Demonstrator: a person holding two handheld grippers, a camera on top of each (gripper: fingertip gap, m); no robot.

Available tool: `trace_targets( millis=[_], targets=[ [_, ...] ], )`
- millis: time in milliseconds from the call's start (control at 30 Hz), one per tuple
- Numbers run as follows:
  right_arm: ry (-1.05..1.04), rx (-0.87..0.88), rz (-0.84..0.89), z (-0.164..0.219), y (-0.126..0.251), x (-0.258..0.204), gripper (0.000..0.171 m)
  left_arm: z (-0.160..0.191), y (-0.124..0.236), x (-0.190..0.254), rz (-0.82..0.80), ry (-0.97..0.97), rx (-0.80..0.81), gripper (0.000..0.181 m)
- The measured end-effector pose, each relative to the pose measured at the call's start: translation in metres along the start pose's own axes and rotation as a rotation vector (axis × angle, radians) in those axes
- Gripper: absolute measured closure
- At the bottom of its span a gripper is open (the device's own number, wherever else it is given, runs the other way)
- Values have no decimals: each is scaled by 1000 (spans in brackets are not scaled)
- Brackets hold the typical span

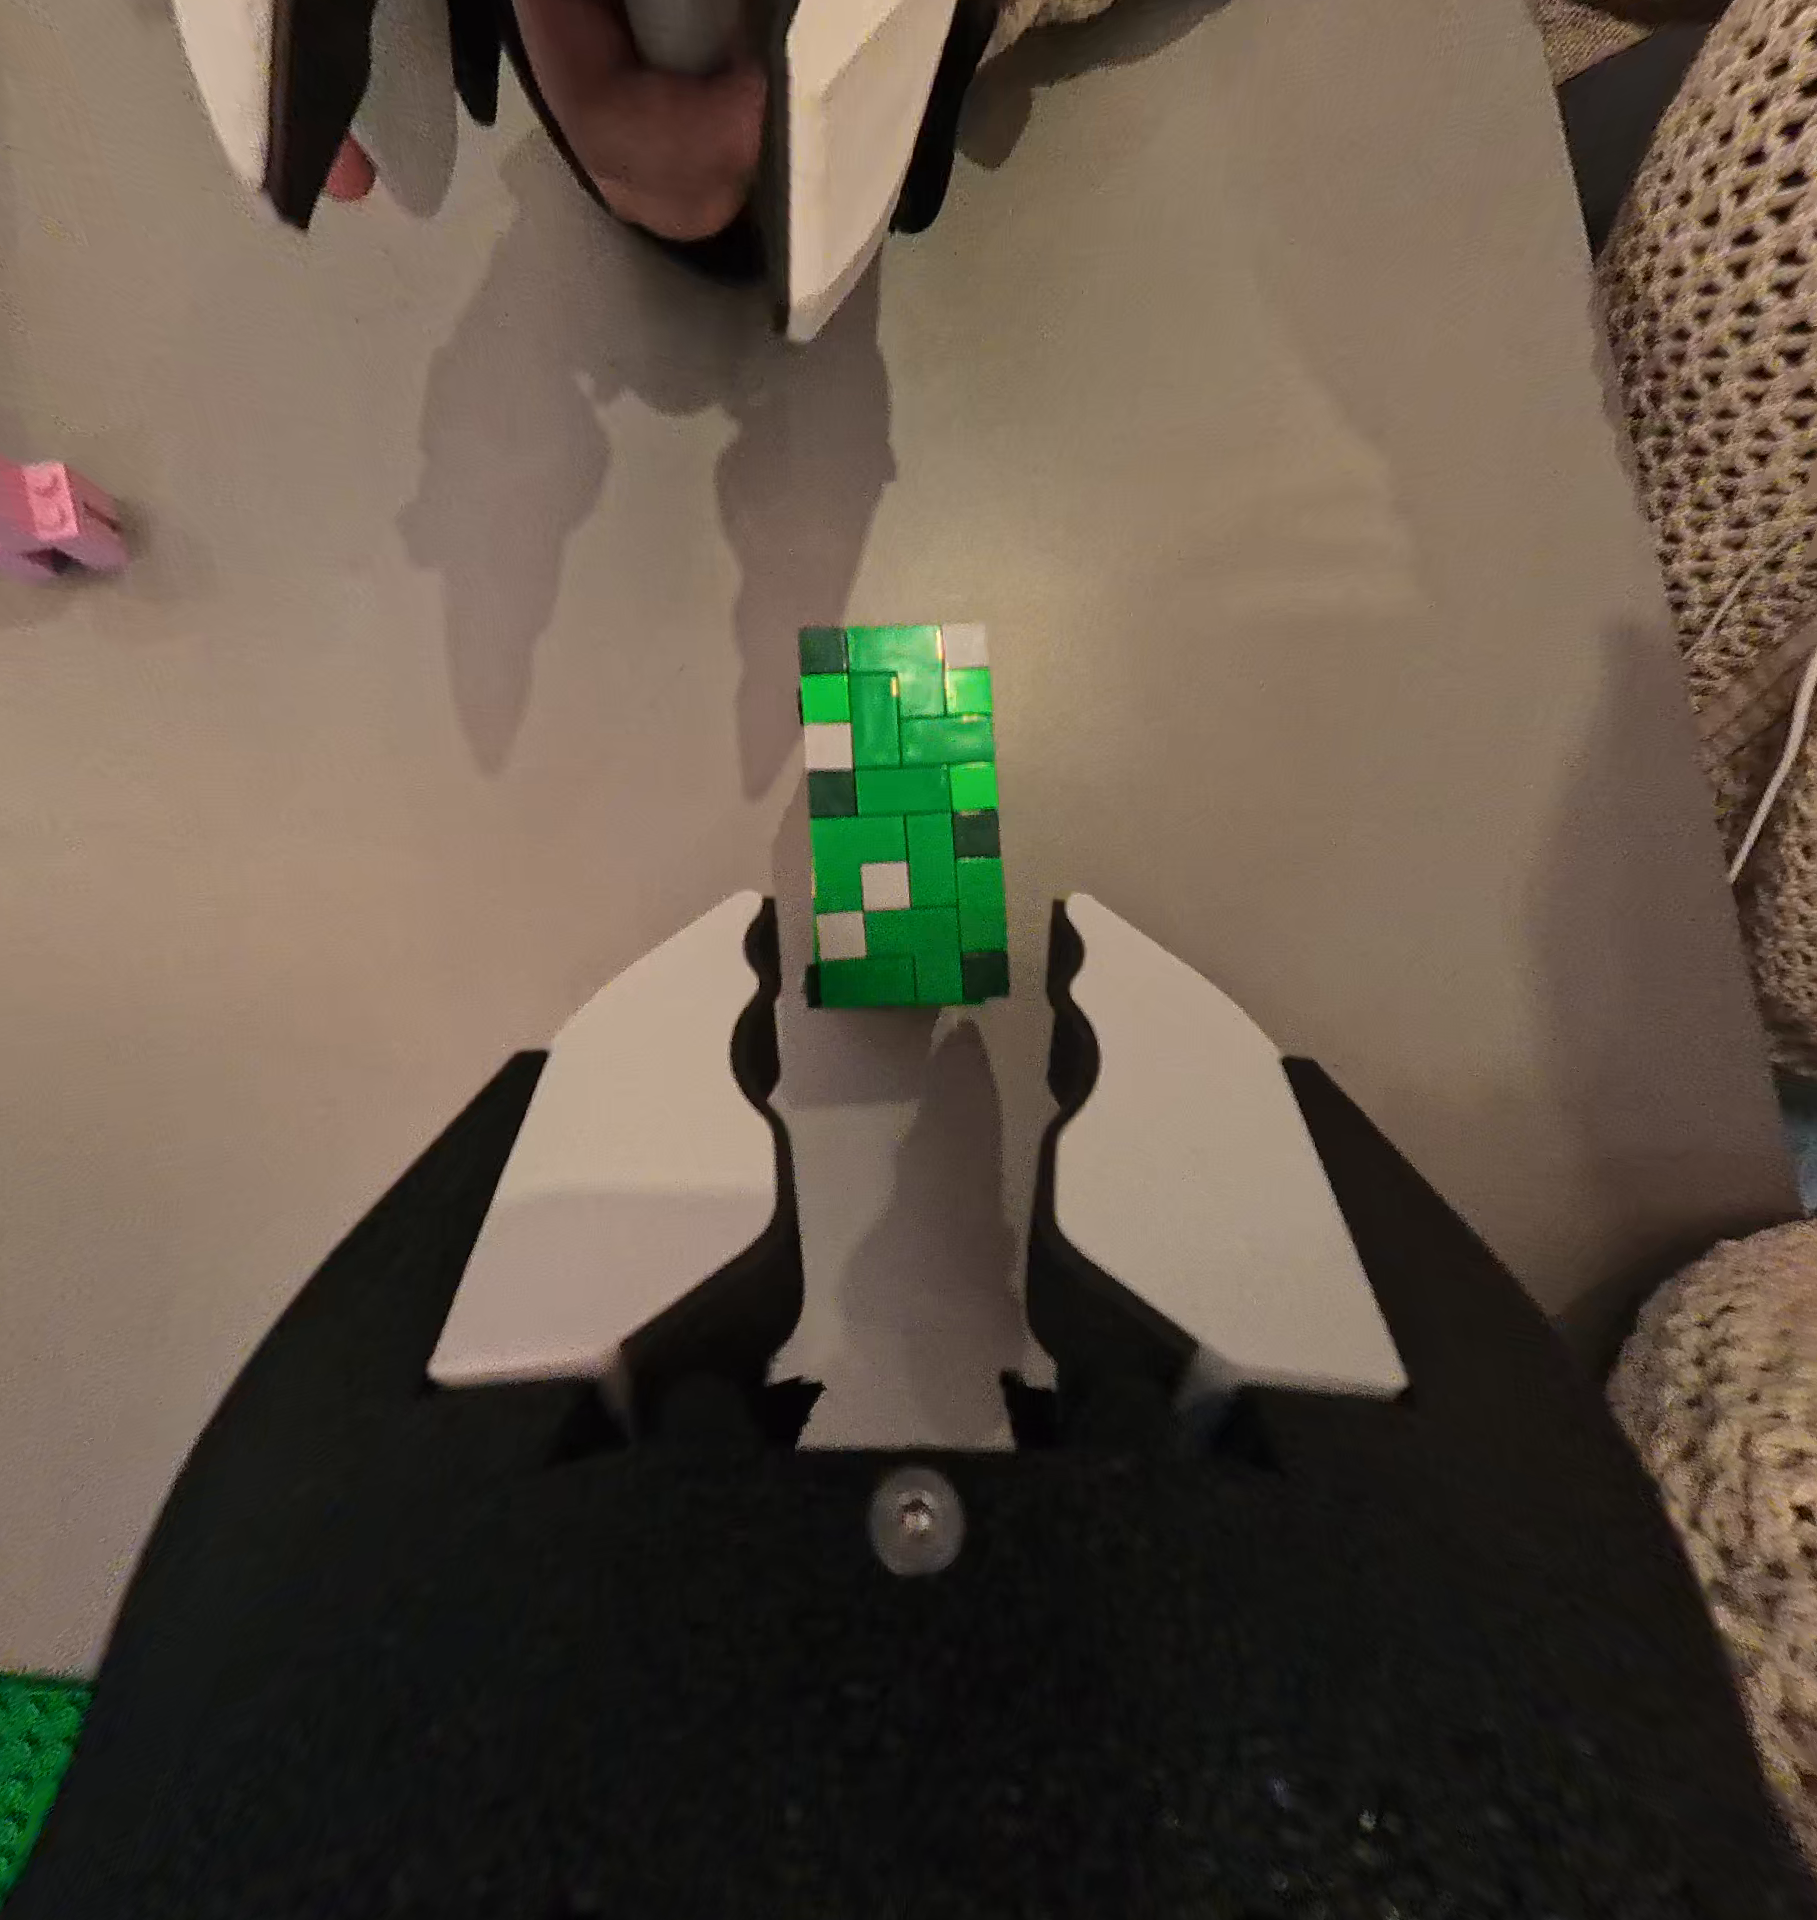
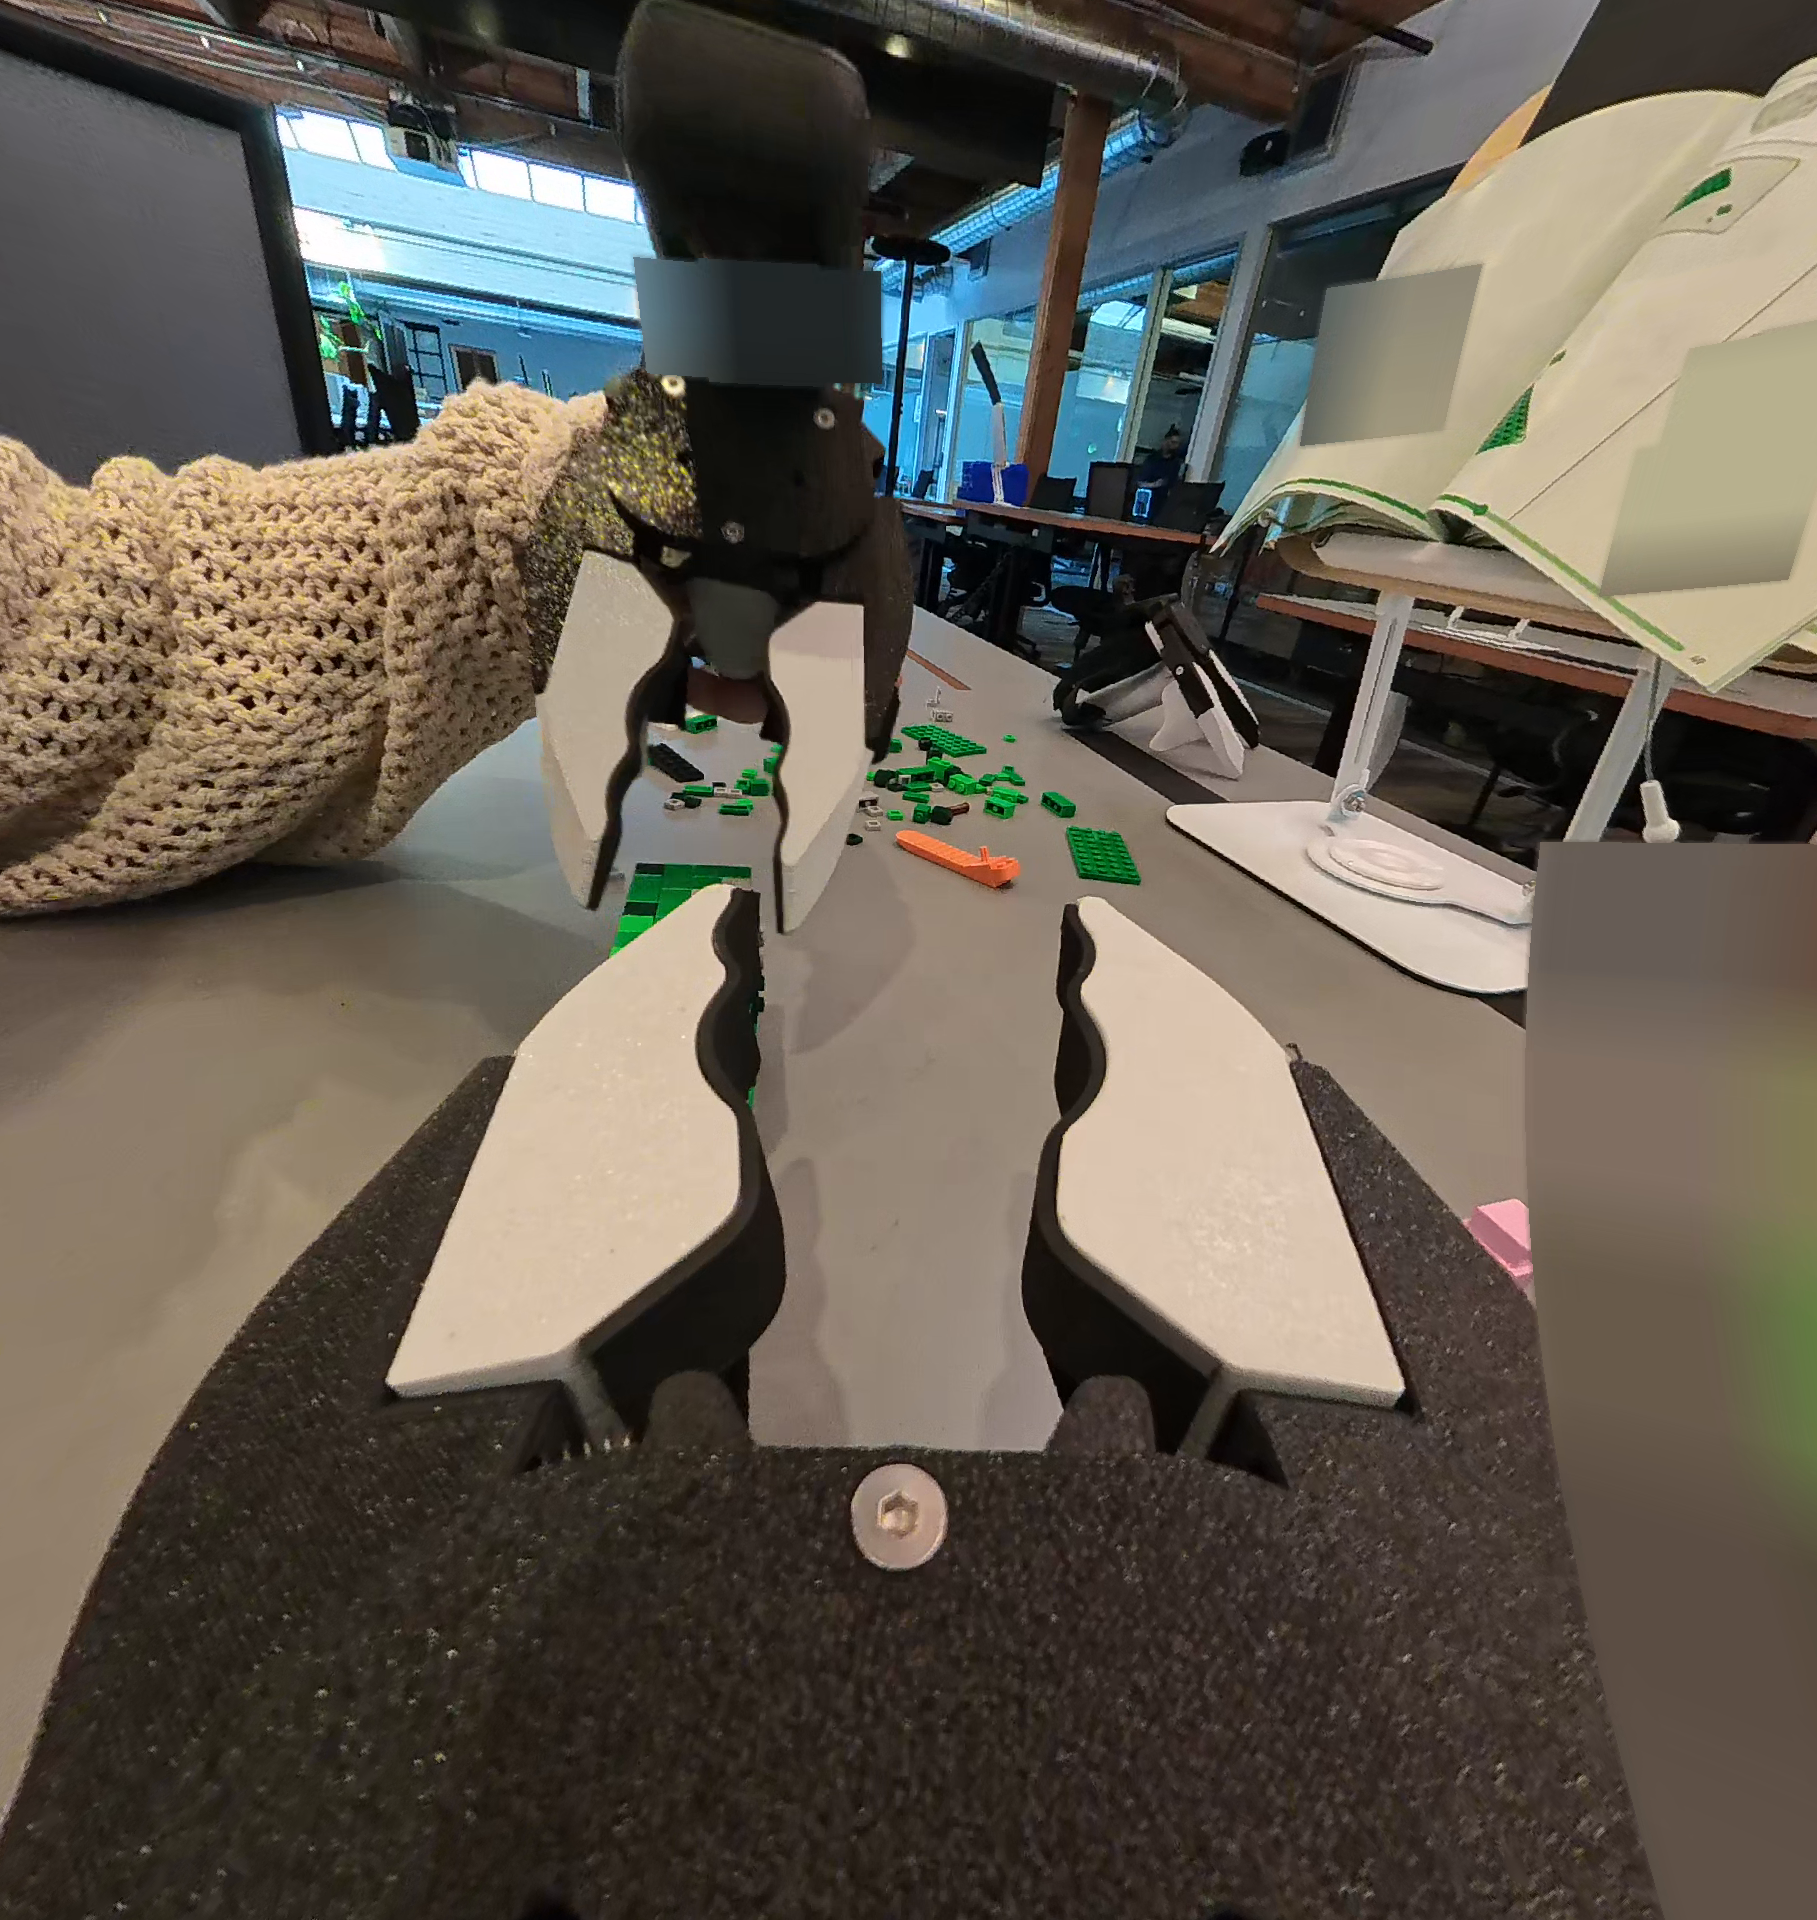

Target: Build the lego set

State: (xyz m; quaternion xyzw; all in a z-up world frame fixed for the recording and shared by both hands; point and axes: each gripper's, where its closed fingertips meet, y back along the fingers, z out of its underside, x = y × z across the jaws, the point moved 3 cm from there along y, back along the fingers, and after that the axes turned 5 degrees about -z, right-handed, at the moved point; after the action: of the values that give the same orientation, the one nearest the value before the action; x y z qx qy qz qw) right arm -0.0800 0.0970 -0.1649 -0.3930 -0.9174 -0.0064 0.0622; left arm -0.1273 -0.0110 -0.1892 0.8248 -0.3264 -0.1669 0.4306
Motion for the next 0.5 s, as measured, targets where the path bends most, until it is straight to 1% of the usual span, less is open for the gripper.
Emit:
trace_targets(
  millis=[67,133,233,267,333,400,500],
  targets=[
    [1,0,-2,0,0,0,116,4,4,0,-20,24,18,128],
    [-1,2,-4,0,0,0,117,8,12,1,-58,55,79,119],
    [-7,3,-7,0,0,0,116,20,15,1,-136,106,199,93],
    [-9,4,-7,0,0,0,116,26,11,2,-152,118,216,89],
    [-10,8,-7,-1,1,0,116,37,-2,4,-159,136,240,89],
    [-11,12,-6,-1,1,0,117,38,-11,9,-129,140,320,99],
    [-8,18,1,-1,2,0,116,33,-12,10,-100,142,438,111]
  ],
)
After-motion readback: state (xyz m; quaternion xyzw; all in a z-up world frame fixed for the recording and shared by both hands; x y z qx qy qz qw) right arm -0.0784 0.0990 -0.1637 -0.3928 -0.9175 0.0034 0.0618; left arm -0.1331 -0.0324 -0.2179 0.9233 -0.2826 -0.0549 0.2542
